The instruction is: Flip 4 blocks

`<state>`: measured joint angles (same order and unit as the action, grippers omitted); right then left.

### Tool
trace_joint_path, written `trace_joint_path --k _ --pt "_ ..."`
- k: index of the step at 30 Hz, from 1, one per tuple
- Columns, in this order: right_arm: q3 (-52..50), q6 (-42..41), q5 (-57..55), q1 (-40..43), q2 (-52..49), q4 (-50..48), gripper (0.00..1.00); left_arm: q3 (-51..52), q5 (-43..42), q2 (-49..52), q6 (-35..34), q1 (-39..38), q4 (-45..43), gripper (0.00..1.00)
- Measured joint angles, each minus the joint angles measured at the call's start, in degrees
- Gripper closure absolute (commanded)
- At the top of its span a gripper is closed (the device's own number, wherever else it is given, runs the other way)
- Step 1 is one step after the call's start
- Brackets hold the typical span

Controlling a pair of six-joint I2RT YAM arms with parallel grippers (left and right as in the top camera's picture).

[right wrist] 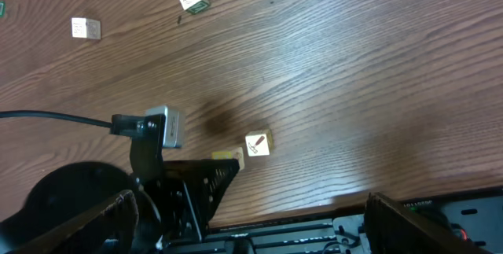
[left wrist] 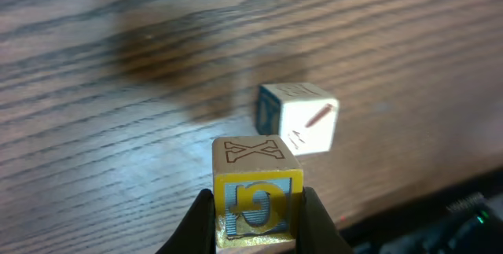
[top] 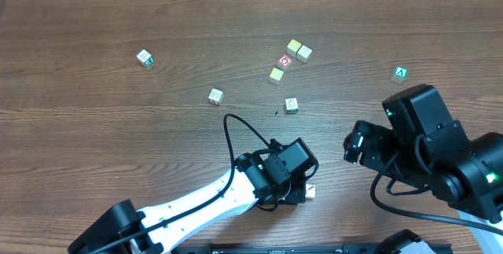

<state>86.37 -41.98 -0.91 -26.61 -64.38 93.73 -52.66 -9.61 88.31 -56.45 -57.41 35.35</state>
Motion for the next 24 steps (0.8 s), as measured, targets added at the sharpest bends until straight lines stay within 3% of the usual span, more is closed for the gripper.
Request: trace_joint_path --k 10,24 --pt "0.0 0.0 0.0 0.0 0.2 0.2 0.07 0.2 1.0 6.7 -3.2 0.0 -1.0 0.96" --pt "0.0 0.1 -0.2 0.0 0.2 0.2 0.07 0.1 1.1 7.3 -3.2 -0.1 -4.0 0.95"
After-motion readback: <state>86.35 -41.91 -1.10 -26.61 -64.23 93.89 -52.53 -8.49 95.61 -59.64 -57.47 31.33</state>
